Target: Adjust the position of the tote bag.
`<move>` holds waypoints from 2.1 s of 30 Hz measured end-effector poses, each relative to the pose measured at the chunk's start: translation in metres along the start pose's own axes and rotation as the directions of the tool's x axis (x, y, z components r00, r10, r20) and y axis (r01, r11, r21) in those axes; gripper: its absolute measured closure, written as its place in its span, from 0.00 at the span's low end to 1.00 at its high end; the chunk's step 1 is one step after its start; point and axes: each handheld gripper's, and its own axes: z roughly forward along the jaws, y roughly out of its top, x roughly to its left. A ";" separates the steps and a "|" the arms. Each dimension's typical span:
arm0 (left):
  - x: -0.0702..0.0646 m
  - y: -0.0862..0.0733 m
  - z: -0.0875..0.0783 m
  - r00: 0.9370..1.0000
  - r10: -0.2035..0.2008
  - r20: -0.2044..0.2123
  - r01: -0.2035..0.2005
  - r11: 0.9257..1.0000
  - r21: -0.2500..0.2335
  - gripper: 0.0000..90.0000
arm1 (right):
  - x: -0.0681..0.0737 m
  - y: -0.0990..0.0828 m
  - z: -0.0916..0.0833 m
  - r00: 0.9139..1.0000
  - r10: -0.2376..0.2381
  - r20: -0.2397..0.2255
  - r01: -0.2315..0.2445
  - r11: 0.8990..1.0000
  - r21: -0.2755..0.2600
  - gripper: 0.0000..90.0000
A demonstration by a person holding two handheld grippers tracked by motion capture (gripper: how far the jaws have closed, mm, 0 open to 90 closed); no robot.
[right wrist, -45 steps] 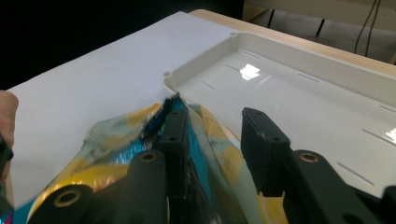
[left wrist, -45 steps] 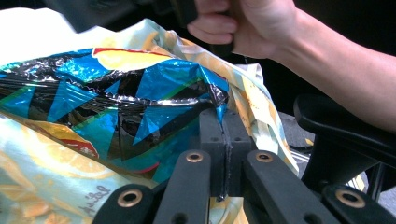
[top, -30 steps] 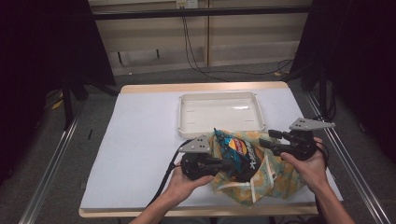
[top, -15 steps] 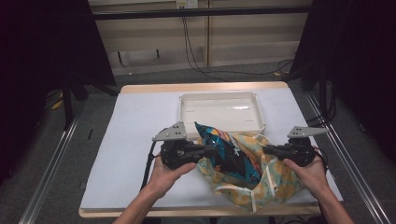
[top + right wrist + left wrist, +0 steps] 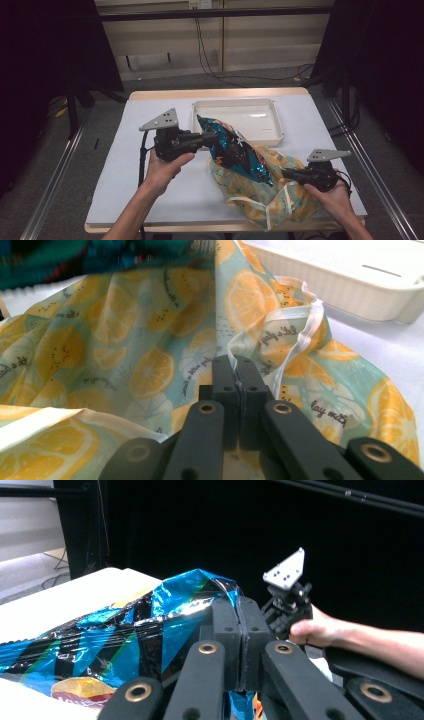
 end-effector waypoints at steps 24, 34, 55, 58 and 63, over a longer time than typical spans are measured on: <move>0.033 0.053 -0.010 0.999 0.008 -0.034 -0.009 0.999 -0.034 0.99 | 0.008 0.009 -0.015 1.000 0.003 -0.024 -0.007 0.989 -0.148 0.58; 0.060 0.059 -0.016 0.995 -0.012 -0.096 0.010 1.000 -0.024 0.99 | 0.006 0.021 -0.012 1.000 0.003 -0.018 -0.006 0.987 -0.158 0.56; 0.093 0.072 0.002 0.991 0.006 -0.134 -0.002 1.000 0.030 0.99 | 0.002 0.019 0.036 0.998 -0.016 -0.052 0.018 0.999 0.034 1.00; 0.098 0.076 0.006 0.990 0.007 -0.142 -0.001 0.999 0.037 0.99 | 0.007 0.018 0.035 0.997 -0.031 -0.065 0.033 0.999 0.023 1.00; 0.105 0.085 0.020 0.989 0.017 -0.145 -0.008 0.998 0.059 0.99 | 0.012 0.020 0.023 0.998 -0.032 -0.056 0.030 0.999 -0.034 0.69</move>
